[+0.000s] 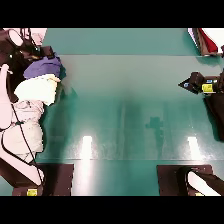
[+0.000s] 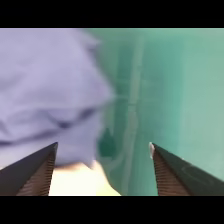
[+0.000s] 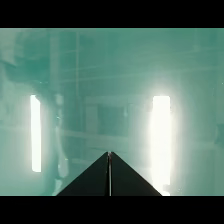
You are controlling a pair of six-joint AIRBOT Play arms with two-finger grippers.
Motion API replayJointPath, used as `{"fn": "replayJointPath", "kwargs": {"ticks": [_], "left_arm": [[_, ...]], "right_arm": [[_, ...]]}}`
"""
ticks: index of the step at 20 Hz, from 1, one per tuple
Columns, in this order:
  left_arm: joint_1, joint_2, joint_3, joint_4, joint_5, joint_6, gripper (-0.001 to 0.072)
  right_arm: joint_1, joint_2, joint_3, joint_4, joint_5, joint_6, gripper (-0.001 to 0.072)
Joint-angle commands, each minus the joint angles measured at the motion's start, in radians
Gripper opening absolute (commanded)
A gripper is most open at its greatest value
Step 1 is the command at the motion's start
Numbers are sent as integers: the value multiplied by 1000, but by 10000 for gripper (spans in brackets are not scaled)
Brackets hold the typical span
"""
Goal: Fold the shirts.
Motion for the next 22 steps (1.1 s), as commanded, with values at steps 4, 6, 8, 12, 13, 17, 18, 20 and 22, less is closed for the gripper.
{"fn": "replayJointPath", "kwargs": {"ticks": [4, 6, 8, 12, 13, 17, 18, 20, 22], "left_arm": [[31, -153, 1, 48, 120, -11, 670], [31, -158, 1, 50, 134, -10, 500], [31, -158, 7, 49, 127, -10, 166], [30, -142, 95, -9, -18, 16, 24], [30, -117, 124, -74, -29, 69, 24], [28, 108, 137, -566, -7, 438, 23], [28, 168, 137, -707, -37, 509, 24], [16, 291, 134, -913, -133, 580, 23], [-47, 410, 131, -928, -224, 582, 23]], "right_arm": [[1, 0, 1, 0, 1, 0, 17], [1, -1, 1, 0, -1, 0, 17], [1, 0, 1, 0, -1, 0, 16], [1, 3, 2, 1, -8, 0, 17], [0, 13, 2, 2, -26, 0, 17], [-4, 98, 2, 1, -175, 0, 16], [-9, 125, 2, 1, -219, 0, 17], [-37, 183, 2, 1, -287, 0, 16], [-79, 230, 2, 1, -295, 0, 16]]}}
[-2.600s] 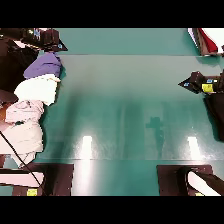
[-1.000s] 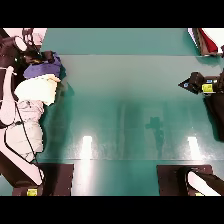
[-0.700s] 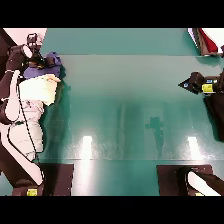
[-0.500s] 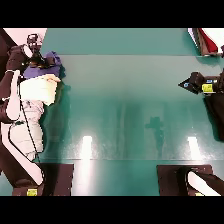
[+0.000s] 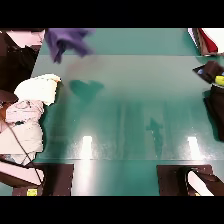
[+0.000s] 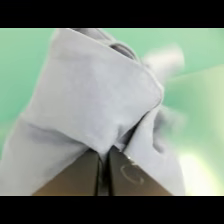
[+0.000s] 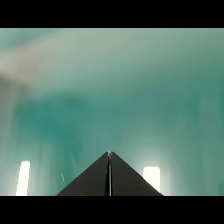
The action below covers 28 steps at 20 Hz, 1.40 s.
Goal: Fold the shirts.
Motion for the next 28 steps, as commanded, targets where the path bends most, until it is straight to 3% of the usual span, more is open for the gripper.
{"fn": "replayJointPath", "kwargs": {"ticks": [1, 4, 6, 9, 12, 16, 17, 18, 19, 20, 22, 25, 28], "left_arm": [[-90, 195, 1, -209, -166, 112, 23], [-264, 285, -77, -156, -235, 130, 24], [-394, 295, -188, 4, -283, 129, 24], [-518, 278, -422, 273, -251, 130, 24], [-491, 219, -602, 389, -180, 84, 34], [-348, 201, -616, 355, -166, -12, 39], [-309, 212, -614, 319, -174, -18, 140], [-276, 224, -614, 285, -178, -34, 615], [-254, 231, -614, 277, -176, -76, 696], [-241, 234, -614, 280, -172, -80, 661], [-235, 234, -617, 290, -194, -105, 661], [-239, 246, -698, 277, -328, -196, 660], [-265, 357, -1026, 211, -196, -229, 660]], "right_arm": [[-59, 81, 0, -2, -66, 0, 16], [-98, 123, 0, -2, -55, 0, 16], [-104, 140, 0, -2, -56, 0, 16], [-96, 146, 0, -2, -44, 0, 16], [-69, 142, 0, -2, -44, 0, 16], [-58, 127, 0, -3, -42, -1, 16], [-58, 117, 0, -2, -37, 0, 16], [-58, 103, 0, -2, -27, 0, 16], [-57, 90, 0, 0, -12, 0, 16], [-57, 76, 0, 3, 6, 0, 16], [-57, 53, 0, 6, 31, 0, 16], [-57, 46, 0, 5, 33, -1, 16], [-58, 45, 0, 4, 29, -1, 16]]}}
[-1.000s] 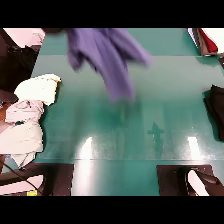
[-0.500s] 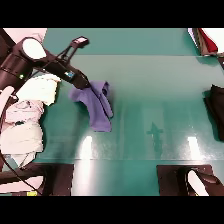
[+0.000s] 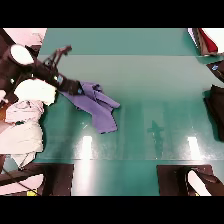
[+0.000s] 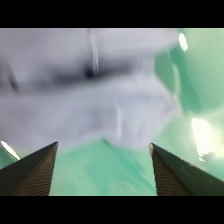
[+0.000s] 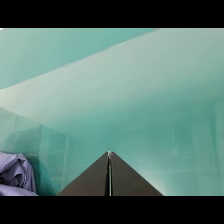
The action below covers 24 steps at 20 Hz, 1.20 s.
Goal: Fold the shirts.
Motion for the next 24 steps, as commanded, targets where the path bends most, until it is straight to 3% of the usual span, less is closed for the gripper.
{"fn": "replayJointPath", "kwargs": {"ticks": [1, 4, 9, 11, 14, 16, 18, 19, 20, 24], "left_arm": [[-31, 115, -339, -116, 142, -58, 660], [-119, 175, -594, -277, 364, -34, 660], [-288, 155, -652, -294, 684, -37, 660], [-292, 130, -651, -294, 732, -93, 660], [-292, 120, -647, -294, 743, -100, 658], [-292, 120, -628, -293, 729, -91, 327], [-292, 120, -601, -280, 727, -92, 284], [-292, 120, -587, -278, 729, -92, 199], [-292, 120, -577, -274, 726, -92, 21], [-280, 125, -497, -232, 547, -64, 26]], "right_arm": [[0, -6, 0, 0, 2, 0, 17], [0, -6, 0, 1, -22, 0, 16], [1, -5, 0, 3, -10, 0, 16], [1, -5, 0, 3, 14, 0, 16], [0, -5, 0, 2, 41, 0, 16], [1, -5, 0, 2, 41, 0, 17], [1, -5, 0, 2, 41, 0, 16], [1, -5, 0, 2, 41, 0, 16], [0, -5, 0, 2, 41, 0, 16], [0, -5, 0, 2, 42, 0, 16]]}}
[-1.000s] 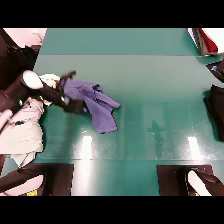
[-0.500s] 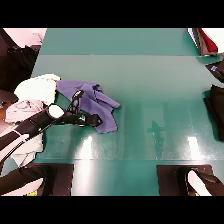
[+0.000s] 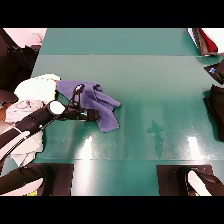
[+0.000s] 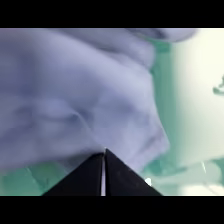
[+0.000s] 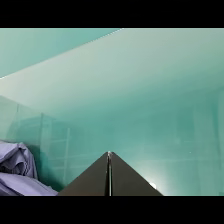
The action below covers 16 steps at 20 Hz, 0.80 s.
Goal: Fold the shirts.
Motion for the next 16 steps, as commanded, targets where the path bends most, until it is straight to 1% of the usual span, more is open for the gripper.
{"fn": "replayJointPath", "kwargs": {"ticks": [1, 2, 4, 10, 12, 14, 16], "left_arm": [[14, 8, 75, 72, -173, 24, 38], [21, 9, 89, 103, -208, 24, 38], [24, 8, 89, 121, -232, 24, 38], [27, 10, 90, 140, -209, 24, 31], [68, 48, 97, 181, -268, 23, 24], [155, 129, 115, 247, -358, 10, 24], [270, 238, 149, 320, -467, -10, 24]], "right_arm": [[0, 0, 0, -2, 2, 0, 16], [0, 0, 0, -3, 2, 0, 16], [1, 0, 0, -8, 0, 0, 16], [1, 0, 0, -7, 1, 0, 16], [21, -6, 0, -1, 10, 0, 16], [97, -50, 0, -1, 56, 0, 16], [232, -135, 0, 0, 84, -53, 17]]}}
